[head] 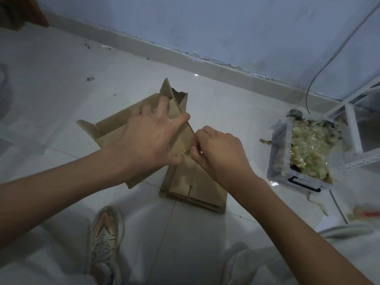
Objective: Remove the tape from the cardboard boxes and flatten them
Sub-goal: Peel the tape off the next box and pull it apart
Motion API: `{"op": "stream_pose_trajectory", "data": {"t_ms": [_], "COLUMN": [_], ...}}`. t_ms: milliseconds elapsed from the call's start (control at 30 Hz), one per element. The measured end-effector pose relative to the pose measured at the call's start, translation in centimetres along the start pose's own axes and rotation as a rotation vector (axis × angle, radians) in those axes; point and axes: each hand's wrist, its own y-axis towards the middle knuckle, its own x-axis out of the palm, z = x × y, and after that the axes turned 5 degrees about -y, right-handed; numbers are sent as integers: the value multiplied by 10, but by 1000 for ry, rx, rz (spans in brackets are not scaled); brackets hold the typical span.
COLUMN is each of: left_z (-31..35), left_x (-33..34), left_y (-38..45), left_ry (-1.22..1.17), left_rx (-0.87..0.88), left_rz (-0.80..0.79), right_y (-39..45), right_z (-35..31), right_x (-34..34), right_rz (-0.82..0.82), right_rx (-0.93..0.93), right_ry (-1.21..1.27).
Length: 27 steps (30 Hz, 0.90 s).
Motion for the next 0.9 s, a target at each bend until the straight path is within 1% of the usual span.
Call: {"op": "stream_pose_trajectory", "data": {"t_ms": [67, 100, 133, 233, 300, 367, 433, 500, 600, 667, 800, 900], "left_z": [3, 3, 2, -2, -3, 1, 5, 7, 9, 11, 12, 10], "left_x": [1, 2, 2, 1, 2, 4, 7, 9, 9, 11, 12, 9], "left_y": [0, 0, 1, 4, 5, 4, 2, 1, 2, 2, 2, 5], "left_ry": [34, 42, 42, -6, -22, -46, -54, -47, -27, -13, -25, -44], "left_rx": [22, 26, 23, -5, -13, -4, 1, 14, 36, 44, 58, 70], "left_rz": [-4, -6, -7, -1, -10, -36, -59, -78, -93, -105, -114, -69], "right_y": [2, 2, 1, -2, -3, -7, -11, -12, -11, -12, -5, -6], "right_z": [1, 0, -1, -1, -2, -3, -9, -14, -13, -12, -6, 0], "right_x": [1, 3, 5, 8, 9, 12, 14, 12, 11, 13, 21, 18], "right_rz": [-52, -48, -22, 124, 161, 145, 81, 54, 39, 21, 102, 127], "right_rx": [33, 45, 55, 73, 72, 81, 82, 73, -7, -24, -46, 26], "right_ry": [65, 80, 83, 47, 6, -69, -151, -162, -172, -186, -41, 8]}}
